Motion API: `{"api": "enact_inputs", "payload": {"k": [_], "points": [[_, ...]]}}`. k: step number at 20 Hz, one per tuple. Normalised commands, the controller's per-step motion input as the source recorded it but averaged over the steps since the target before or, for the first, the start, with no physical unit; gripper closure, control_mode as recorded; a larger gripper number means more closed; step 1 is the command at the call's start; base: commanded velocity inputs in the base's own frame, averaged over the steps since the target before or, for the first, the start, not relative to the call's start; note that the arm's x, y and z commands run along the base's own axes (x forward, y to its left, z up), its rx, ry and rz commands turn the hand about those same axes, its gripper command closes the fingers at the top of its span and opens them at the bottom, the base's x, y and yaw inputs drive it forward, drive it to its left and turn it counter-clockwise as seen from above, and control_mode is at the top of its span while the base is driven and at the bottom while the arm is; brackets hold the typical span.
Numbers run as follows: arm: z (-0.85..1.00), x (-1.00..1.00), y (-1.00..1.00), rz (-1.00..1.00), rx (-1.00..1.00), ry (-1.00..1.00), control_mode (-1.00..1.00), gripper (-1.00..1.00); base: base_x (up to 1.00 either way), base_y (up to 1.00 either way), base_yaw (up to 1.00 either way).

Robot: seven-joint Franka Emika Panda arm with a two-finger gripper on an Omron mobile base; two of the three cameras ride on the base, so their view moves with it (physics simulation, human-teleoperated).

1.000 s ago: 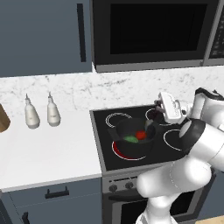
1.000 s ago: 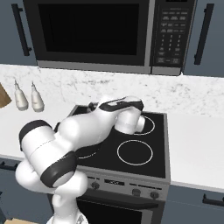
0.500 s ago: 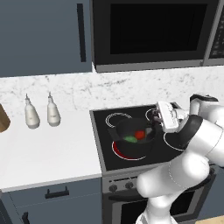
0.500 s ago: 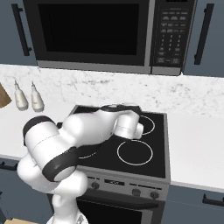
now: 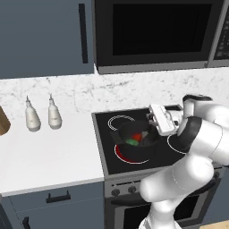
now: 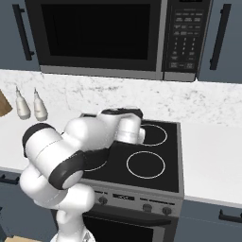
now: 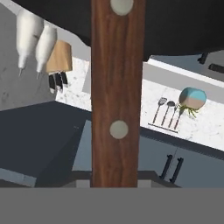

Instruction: Put the broccoli and bell pepper in the pot. Retrieve the spatula and lightly stir the vegetables in the pot.

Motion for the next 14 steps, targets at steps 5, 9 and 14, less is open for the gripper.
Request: {"api": "enact_inputs", "payload": {"k": [5, 9, 14], "points": [[0.40, -0.19, 0.26, 0.09, 0.09, 0.00, -1.00, 1.00, 0.00, 0.00, 0.00], [0.77, -0.27, -0.01, 0.01, 0.05, 0.01, -1.00, 1.00, 0.00, 0.00, 0.00], [0.34, -0.15, 0.03, 0.00, 0.01, 0.05, -1.00, 1.00, 0.00, 0.00, 0.00]]}}
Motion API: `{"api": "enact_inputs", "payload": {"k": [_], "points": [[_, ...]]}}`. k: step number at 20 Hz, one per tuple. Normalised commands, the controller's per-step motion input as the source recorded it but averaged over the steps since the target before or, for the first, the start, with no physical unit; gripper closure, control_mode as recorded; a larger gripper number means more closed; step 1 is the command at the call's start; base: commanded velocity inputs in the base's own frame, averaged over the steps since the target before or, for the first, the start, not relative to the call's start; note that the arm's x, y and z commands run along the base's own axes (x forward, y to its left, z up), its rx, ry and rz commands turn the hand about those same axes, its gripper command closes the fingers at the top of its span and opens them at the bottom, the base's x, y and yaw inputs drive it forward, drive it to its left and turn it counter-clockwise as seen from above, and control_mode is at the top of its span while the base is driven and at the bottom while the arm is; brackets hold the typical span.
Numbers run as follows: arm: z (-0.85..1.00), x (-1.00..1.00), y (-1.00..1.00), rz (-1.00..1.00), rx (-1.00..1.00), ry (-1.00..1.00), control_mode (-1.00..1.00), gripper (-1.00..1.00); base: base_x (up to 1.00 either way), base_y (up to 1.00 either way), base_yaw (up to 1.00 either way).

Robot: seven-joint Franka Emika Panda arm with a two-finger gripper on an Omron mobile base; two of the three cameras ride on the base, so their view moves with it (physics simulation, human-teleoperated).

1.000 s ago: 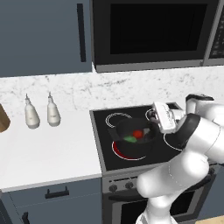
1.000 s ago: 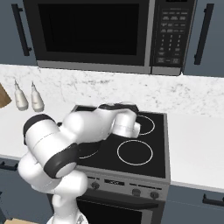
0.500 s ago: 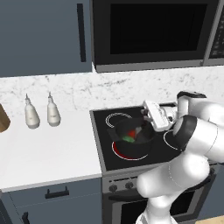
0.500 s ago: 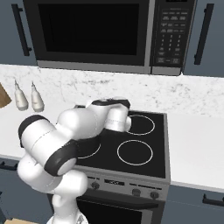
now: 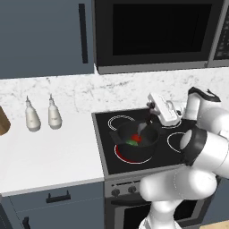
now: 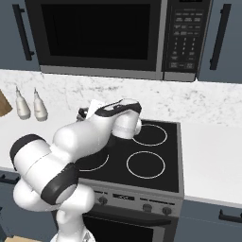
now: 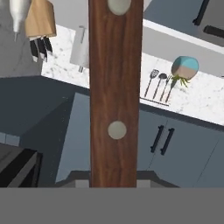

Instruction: Put the broccoli and bell pepper in the pot. Retrieve the spatula and lightly stir the vegetables in the pot.

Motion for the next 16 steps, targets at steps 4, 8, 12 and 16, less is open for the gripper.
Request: {"api": "enact_inputs", "payload": {"k": [4, 8, 12, 16], "points": [[-0.07, 0.00, 0.16, 0.00, 0.00, 0.08, -1.00, 1.00, 0.00, 0.00, 0.00], [-0.19, 0.00, 0.01, 0.00, 0.00, 0.09, -1.00, 1.00, 0.00, 0.00, 0.00], [-0.19, 0.00, 0.00, 0.00, 0.02, 0.08, -1.00, 1.00, 0.00, 0.00, 0.00], [0.00, 0.00, 0.06, 0.00, 0.07, 0.06, -1.00, 1.00, 0.00, 0.00, 0.00]]}}
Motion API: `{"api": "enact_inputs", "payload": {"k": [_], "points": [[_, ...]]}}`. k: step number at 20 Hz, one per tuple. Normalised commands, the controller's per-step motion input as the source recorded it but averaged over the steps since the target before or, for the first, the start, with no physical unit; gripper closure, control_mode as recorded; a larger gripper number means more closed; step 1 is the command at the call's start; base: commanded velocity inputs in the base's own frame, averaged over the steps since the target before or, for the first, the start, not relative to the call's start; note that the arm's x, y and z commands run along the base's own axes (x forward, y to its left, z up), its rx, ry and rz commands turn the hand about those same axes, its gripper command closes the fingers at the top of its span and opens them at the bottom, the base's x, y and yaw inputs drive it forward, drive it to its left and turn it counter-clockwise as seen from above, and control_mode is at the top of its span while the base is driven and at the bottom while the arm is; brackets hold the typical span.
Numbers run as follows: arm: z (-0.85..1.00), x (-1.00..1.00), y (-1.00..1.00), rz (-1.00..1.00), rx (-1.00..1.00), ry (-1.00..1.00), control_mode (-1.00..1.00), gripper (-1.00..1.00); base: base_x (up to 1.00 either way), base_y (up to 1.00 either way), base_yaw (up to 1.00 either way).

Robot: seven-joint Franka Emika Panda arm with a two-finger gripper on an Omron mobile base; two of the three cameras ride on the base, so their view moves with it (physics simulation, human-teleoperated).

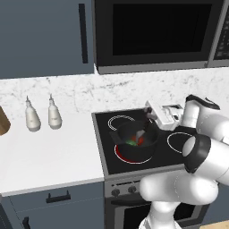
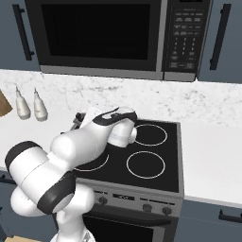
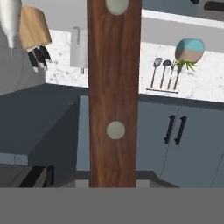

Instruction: Put the broccoli and bell pepper in the pot. Retrieve the spatula and lightly stir the vegetables in the pot.

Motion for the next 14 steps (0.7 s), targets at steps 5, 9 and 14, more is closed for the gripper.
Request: {"api": "enact_inputs", "payload": {"k": [5, 9, 14], "points": [[-0.02, 0.01, 0.13, 0.05, 0.11, 0.11, -1.00, 1.00, 0.00, 0.00, 0.00], [-0.32, 0.14, 0.02, 0.03, 0.01, 0.07, -1.00, 1.00, 0.00, 0.00, 0.00], [-0.13, 0.03, -0.17, 0.00, -0.03, -0.01, -1.00, 1.00, 0.00, 0.00, 0.00]]}}
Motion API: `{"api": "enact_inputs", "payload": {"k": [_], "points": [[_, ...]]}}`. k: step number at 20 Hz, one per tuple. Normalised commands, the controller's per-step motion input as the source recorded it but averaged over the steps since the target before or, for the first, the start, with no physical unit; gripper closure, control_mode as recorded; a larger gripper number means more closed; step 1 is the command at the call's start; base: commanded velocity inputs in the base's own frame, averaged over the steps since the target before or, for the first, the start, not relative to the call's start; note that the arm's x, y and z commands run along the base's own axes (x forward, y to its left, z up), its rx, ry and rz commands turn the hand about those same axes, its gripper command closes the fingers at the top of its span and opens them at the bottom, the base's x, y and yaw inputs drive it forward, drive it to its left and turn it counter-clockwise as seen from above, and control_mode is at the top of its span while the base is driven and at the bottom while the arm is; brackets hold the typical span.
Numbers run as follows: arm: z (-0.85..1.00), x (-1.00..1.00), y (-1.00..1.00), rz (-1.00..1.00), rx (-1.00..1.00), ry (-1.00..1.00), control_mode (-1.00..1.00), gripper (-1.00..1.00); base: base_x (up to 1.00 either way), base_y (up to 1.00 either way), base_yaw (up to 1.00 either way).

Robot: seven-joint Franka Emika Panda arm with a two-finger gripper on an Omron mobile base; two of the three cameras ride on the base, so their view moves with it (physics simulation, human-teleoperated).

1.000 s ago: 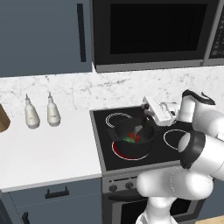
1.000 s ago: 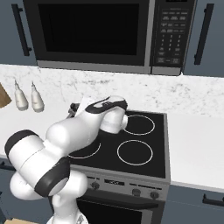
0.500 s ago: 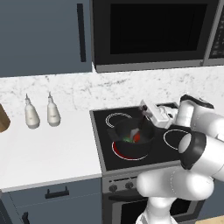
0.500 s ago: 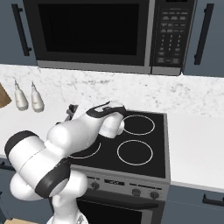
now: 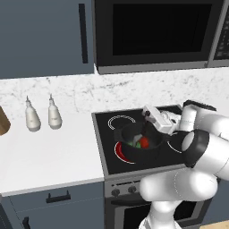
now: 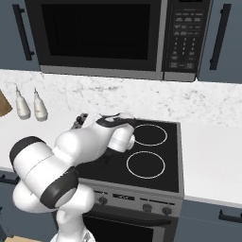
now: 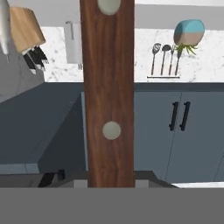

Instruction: Put the broccoli and bell pepper in the pot. Retrieve the spatula and lightly stir the vegetables in the pot.

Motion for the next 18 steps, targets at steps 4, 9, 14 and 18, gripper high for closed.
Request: {"api": "enact_inputs", "payload": {"k": [4, 9, 14, 18], "points": [[0.00, 0.21, -0.35, 0.00, -0.10, -0.10, -1.00, 1.00, 0.00, 0.00, 0.00], [0.00, 0.32, -0.28, 0.00, -0.13, -0.14, -1.00, 1.00, 0.00, 0.00, 0.00], [0.00, 0.15, -0.14, 0.00, -0.09, -0.15, -1.00, 1.00, 0.00, 0.00, 0.00], [-0.25, 0.03, 0.05, 0.03, 0.00, -0.11, -1.00, 1.00, 0.00, 0.00, 0.00]]}}
